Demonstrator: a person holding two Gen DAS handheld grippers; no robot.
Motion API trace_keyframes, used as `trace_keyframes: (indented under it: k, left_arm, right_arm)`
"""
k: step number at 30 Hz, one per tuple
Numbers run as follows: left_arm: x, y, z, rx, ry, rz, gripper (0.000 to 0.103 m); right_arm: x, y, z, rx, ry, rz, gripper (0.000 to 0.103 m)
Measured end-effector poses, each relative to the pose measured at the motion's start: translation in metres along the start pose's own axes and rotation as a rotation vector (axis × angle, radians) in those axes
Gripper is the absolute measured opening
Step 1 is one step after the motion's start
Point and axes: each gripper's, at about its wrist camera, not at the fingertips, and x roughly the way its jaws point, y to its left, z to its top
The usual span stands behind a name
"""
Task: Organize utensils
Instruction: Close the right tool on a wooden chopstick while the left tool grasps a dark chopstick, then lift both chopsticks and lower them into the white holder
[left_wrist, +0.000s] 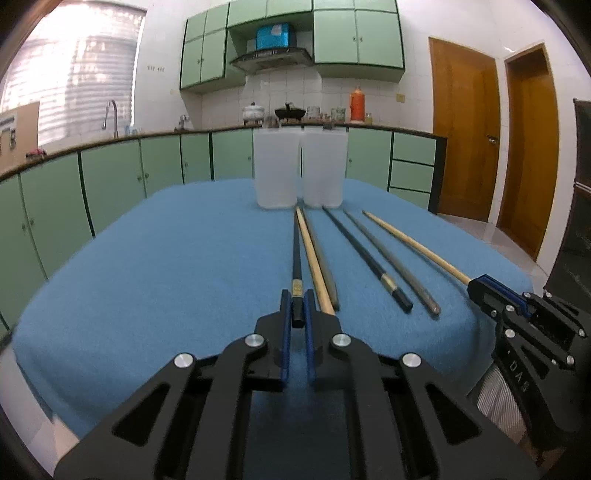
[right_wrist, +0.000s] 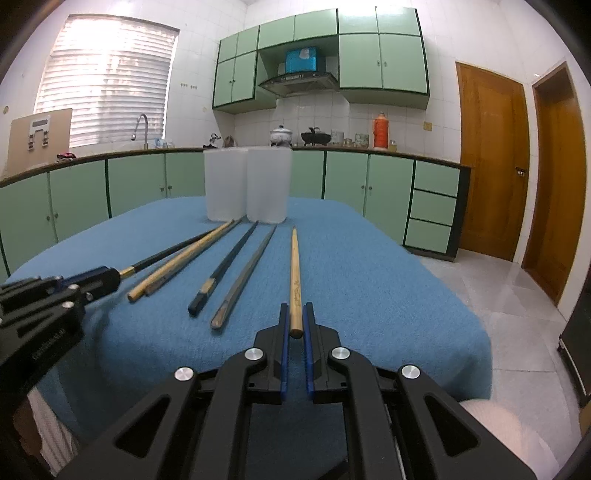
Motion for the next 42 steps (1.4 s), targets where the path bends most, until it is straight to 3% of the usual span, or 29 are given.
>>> trace_keyframes:
  k: [10,16,30,36,42]
  left_arm:
    - [-0.036,0.010,0.053,0.019,-0.146,0.011,0.006]
    - [-0.041,0.014,0.097,0.018,-0.209,-0.028,0.006]
    - [-0.013,0.032,0.188,0.004,-0.175,-0.098,0.006]
    - [0.002,0.043,0.213,-0.025,-0.149,-0.139,0.006]
    - [0.004,0.054,0.231,-0.057,-0.187,-0.147,0.006]
  right_arm:
    - [-0.023,-0.022,0.050,0.038,-0.098,0.053,0.007]
    - [-0.026,-0.036,0.094,0.062,-0.133,0.097,0.007]
    - [0.008,-0.040,0.204,0.018,-0.081,0.172,0.007]
    - [0.025,-0.037,0.230,0.012,-0.050,0.201,0.007]
    - [0.027,-0.037,0.251,0.014,-0.061,0.220,0.007]
